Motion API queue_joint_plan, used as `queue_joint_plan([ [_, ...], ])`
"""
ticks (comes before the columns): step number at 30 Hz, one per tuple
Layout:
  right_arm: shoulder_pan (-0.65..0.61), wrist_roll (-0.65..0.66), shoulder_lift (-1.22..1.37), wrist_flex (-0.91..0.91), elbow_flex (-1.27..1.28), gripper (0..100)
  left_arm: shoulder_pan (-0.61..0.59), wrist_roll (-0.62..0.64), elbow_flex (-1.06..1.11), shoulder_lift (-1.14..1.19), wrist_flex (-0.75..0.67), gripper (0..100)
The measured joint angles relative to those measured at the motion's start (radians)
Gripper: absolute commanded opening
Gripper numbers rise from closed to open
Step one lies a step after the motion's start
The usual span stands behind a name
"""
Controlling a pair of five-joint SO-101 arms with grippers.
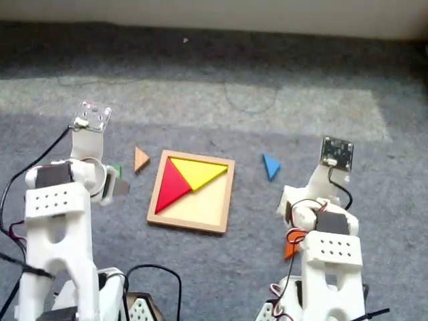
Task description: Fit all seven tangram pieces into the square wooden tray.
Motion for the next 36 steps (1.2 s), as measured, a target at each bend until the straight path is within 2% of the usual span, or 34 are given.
queue_joint_plan([
  [6, 0.000, 0.000, 0.000, 0.000, 0.000, 23.9, -0.031, 0.000, -0.040, 0.238, -0.163, 28],
  [12, 0.000, 0.000, 0.000, 0.000, 0.009, 23.9, -0.077, 0.014, -0.186, 0.453, -0.187, 28],
  [22, 0.000, 0.000, 0.000, 0.000, 0.011, 23.9, -0.048, 0.058, -0.390, 0.756, -0.189, 28],
  [29, 0.000, 0.000, 0.000, 0.000, 0.011, 23.9, -0.035, 0.060, -0.474, 0.819, -0.103, 12],
  [36, 0.000, 0.000, 0.000, 0.000, 0.011, 23.9, -0.026, 0.061, -0.488, 0.822, -0.057, 9],
])
